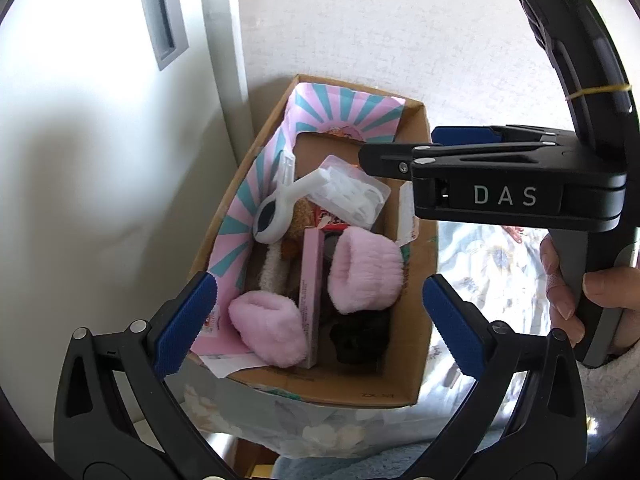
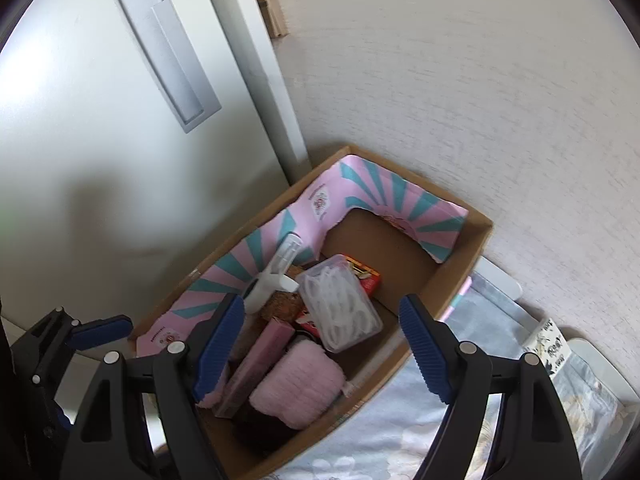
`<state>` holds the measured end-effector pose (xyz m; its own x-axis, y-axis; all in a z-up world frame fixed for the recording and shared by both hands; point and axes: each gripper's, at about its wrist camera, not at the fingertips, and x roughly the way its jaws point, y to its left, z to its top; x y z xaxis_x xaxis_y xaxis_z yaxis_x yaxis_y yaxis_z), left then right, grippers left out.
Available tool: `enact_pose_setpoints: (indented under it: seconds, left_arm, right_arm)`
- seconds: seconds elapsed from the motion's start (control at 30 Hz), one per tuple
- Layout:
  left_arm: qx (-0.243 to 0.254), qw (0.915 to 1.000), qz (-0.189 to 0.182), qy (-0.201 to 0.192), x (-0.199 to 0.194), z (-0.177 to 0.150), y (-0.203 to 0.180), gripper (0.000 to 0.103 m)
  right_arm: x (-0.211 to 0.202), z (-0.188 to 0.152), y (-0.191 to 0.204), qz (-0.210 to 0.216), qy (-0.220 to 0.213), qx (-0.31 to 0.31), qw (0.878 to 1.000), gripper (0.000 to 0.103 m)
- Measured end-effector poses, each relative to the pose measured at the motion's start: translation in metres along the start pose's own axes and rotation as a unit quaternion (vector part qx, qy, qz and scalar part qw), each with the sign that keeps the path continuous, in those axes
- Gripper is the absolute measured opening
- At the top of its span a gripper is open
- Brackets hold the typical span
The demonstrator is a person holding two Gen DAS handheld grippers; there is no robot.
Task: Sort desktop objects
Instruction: 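Move both tools back over the bed toward the tape roll and lipstick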
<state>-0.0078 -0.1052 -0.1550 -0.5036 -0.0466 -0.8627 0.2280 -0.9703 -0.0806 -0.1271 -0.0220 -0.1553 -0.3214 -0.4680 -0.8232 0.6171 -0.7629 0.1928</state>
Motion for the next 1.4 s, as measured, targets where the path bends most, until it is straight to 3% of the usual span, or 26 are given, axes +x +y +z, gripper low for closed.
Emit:
enact_pose_setpoints:
  seconds: [0.37, 0.67, 0.93, 1.17, 1.33, 1.4]
  left_arm:
    - [0.02, 0.9998, -0.004, -0.002, -0.009, -0.005, -0.019, 0.102]
    - [0.064, 0.9969, -0.037, -0.025, -0.03, -0.01, -0.055, 0.102]
    - [0.137, 0.9882, -0.064, -0.021, -0.035, -0.028, -0.105, 0.103]
    - [0.194, 0.9786, -0.067, 0.001, -0.022, -0.055, -0.141, 0.102]
    - [0.207, 0.9698, -0.124, 0.034, -0.008, -0.077, -0.151, 0.102]
    - [0.212, 0.9687, -0.126, 0.031, -0.004, -0.088, -0.155, 0.102]
  right_arm:
    - [-0.029, -0.014, -0.019, -0.004, -0.026, 0.018, 0.999, 0.077]
    - [-0.072, -0.041, -0.051, -0.028, -0.059, 0.055, 0.996, 0.077]
    - [-0.106, -0.084, -0.09, -0.068, -0.066, 0.103, 0.99, 0.077]
    - [-0.116, -0.132, -0.109, -0.058, -0.046, 0.125, 0.989, 0.077]
    - [-0.119, -0.159, -0.114, -0.061, -0.034, 0.121, 0.99, 0.077]
    - [-0.118, -0.168, -0.113, -0.072, -0.027, 0.113, 0.991, 0.077]
